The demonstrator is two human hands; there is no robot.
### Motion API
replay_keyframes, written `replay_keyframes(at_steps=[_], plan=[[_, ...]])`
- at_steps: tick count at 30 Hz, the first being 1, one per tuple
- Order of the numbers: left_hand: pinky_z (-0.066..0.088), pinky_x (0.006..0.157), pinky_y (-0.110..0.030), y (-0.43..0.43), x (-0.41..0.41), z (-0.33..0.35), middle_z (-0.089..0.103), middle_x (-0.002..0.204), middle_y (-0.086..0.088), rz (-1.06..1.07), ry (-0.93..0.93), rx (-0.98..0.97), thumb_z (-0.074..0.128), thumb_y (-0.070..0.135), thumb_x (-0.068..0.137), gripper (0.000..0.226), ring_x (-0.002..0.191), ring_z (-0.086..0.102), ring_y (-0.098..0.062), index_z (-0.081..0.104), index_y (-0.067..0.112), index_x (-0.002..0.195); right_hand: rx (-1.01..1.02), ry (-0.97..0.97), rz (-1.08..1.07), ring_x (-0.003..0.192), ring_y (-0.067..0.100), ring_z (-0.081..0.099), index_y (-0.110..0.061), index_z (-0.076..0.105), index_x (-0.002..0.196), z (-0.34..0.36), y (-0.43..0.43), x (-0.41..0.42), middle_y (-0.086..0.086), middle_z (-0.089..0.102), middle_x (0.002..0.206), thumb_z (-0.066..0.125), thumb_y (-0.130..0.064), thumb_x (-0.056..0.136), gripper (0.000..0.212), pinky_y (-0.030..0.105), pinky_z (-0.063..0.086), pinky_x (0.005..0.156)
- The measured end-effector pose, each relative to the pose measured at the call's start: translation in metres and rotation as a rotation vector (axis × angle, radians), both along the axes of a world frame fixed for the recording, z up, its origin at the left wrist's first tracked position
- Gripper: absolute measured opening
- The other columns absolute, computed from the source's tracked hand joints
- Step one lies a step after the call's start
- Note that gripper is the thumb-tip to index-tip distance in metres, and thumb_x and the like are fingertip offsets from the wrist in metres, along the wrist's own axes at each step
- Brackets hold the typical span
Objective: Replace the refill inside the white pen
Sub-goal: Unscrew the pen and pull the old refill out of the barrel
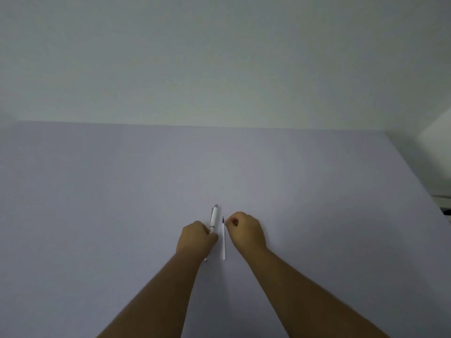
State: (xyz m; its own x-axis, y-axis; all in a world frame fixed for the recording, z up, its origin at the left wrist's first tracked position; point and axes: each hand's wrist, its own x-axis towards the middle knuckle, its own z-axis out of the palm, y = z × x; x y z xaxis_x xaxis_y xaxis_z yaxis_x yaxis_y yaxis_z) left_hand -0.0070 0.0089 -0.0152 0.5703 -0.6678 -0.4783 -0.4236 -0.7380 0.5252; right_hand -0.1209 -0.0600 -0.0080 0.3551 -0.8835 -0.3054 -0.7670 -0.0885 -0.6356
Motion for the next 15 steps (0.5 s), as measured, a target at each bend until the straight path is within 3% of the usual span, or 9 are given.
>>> replay_keyframes(at_steps=[3, 8, 11, 15], plan=[[0.042, 0.04, -0.018, 0.0, -0.004, 0.006, 0.059, 0.068, 0.005, -0.014, 0.013, -0.101, 0.061, 0.028, 0.081, 0.009, 0.052, 0.056, -0.009, 0.058, 0.019, 0.082, 0.161, -0.144, -0.099, 0.08, 0.02, 0.06, -0.01, 0.068, 0.094, 0.008, -0.003, 0.01, 0.001, 0.066, 0.085, 0.06, -0.041, 0.087, 0.033, 0.027, 0.044, 0.068], [0.04, 0.054, -0.016, 0.0, -0.003, 0.012, 0.054, 0.069, 0.012, -0.074, -0.002, -0.18, 0.064, 0.027, 0.083, 0.023, 0.062, 0.054, -0.006, 0.063, 0.014, 0.103, 0.279, -0.207, -0.134, 0.072, 0.015, 0.057, -0.01, 0.07, 0.088, 0.017, -0.011, 0.018, 0.0, 0.064, 0.08, 0.064, -0.037, 0.084, 0.029, 0.025, 0.043, 0.066], [0.038, 0.053, -0.014, -0.002, -0.001, 0.013, 0.052, 0.066, 0.014, -0.097, -0.032, -0.191, 0.063, 0.027, 0.084, 0.023, 0.06, 0.051, -0.003, 0.064, 0.012, 0.101, 0.319, -0.207, -0.113, 0.067, 0.011, 0.056, -0.016, 0.066, 0.076, 0.02, -0.013, 0.02, -0.002, 0.064, 0.073, 0.067, -0.037, 0.082, 0.021, 0.022, 0.041, 0.058], [0.036, 0.051, -0.012, -0.003, 0.0, 0.016, 0.053, 0.066, 0.011, -0.109, -0.01, -0.186, 0.061, 0.027, 0.085, 0.021, 0.058, 0.048, -0.002, 0.066, 0.01, 0.097, 0.376, -0.275, -0.229, 0.073, 0.018, 0.06, -0.018, 0.064, 0.064, 0.022, -0.016, 0.022, 0.004, 0.068, 0.078, 0.068, -0.031, 0.08, 0.02, 0.028, 0.048, 0.067]])
